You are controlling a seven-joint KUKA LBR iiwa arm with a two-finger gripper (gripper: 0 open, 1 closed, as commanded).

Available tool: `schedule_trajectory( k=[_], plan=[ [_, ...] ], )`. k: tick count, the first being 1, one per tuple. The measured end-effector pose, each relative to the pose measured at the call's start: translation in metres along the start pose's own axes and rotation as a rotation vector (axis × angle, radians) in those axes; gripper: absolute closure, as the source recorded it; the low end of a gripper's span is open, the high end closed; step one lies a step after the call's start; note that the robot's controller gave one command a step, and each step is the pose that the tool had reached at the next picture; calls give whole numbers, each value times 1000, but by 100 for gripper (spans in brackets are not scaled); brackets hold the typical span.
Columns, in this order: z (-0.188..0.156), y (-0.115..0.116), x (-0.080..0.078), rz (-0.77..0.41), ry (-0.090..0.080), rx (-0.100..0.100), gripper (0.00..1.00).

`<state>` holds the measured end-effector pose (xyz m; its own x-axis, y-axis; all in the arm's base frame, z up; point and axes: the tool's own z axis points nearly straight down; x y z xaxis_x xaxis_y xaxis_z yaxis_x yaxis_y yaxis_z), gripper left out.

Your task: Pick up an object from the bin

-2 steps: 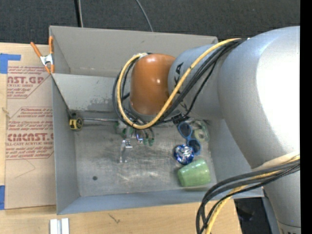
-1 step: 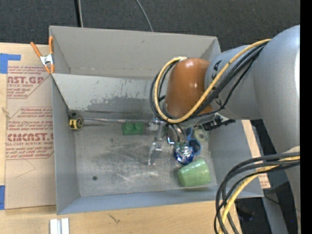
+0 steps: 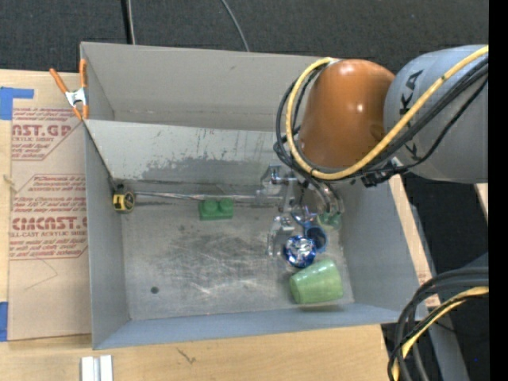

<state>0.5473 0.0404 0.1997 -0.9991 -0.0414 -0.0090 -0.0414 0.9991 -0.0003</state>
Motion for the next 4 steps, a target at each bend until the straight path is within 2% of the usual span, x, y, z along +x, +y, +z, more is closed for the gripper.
schedule_trajectory(
  k=[1, 2, 3, 4],
  plan=[
    [62, -118, 20, 82, 10, 1, 0],
    [125, -130, -22, 174, 25, -6, 0],
    [124, -125, 5, -39, -18, 4, 0],
    [123, -124, 6, -39, -9, 2, 100]
  ],
)
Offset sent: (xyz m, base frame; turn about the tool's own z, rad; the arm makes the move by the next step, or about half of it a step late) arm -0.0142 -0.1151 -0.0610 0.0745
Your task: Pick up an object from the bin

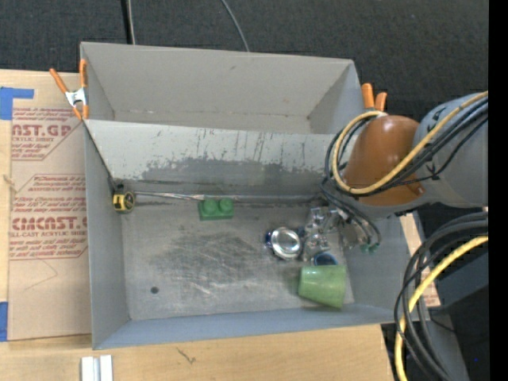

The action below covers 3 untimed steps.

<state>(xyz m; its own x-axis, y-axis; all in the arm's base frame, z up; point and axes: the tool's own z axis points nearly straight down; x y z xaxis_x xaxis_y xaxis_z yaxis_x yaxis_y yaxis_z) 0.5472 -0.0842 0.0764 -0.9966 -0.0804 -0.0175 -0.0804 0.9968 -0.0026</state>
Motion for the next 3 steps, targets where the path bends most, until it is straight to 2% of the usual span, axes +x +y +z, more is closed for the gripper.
schedule_trajectory(
  k=[1, 2, 3],
  plan=[
    [-152, 9, -6, -141, 6, -1, 100],
    [-62, -10, 30, 67, 22, -4, 100],
    [-65, -10, 27, 67, 13, -3, 0]
  ],
)
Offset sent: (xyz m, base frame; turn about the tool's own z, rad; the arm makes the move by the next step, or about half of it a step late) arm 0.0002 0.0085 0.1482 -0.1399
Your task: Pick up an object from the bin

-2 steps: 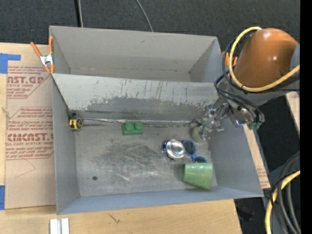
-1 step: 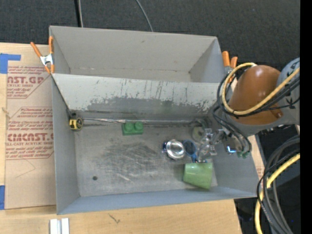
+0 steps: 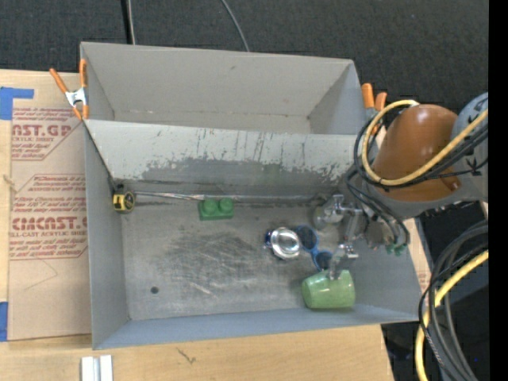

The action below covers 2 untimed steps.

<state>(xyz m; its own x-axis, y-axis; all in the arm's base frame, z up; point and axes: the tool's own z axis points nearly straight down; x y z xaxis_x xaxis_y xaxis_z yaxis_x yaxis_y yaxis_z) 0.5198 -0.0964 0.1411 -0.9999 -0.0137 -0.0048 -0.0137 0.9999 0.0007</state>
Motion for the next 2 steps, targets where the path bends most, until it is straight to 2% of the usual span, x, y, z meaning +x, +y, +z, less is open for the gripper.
schedule_trajectory(
  k=[1, 2],
  plan=[
    [72, -16, -47, -76, -6, 0, 0],
    [61, 19, -59, -152, 1, -1, 0]
  ],
)
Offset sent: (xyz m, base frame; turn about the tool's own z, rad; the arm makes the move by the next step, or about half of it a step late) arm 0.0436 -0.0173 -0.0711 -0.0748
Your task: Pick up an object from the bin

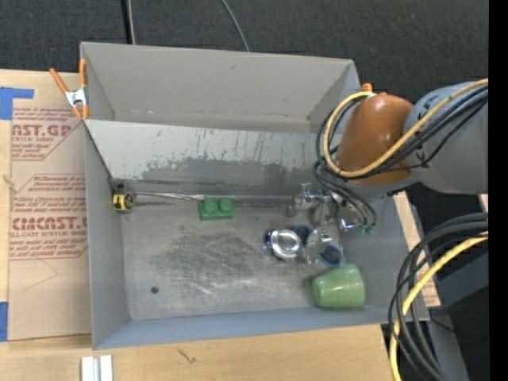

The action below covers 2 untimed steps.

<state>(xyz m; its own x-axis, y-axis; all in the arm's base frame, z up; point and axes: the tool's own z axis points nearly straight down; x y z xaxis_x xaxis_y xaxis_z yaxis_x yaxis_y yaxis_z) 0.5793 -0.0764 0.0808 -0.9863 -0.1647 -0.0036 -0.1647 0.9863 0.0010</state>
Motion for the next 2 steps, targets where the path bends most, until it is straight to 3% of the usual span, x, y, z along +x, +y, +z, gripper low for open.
schedule_trajectory(
  k=[1, 2],
  plan=[
    [-3, -1, -1, 3, -1, 0, 100],
    [0, -1, 1, 2, 1, 0, 0]
  ],
)
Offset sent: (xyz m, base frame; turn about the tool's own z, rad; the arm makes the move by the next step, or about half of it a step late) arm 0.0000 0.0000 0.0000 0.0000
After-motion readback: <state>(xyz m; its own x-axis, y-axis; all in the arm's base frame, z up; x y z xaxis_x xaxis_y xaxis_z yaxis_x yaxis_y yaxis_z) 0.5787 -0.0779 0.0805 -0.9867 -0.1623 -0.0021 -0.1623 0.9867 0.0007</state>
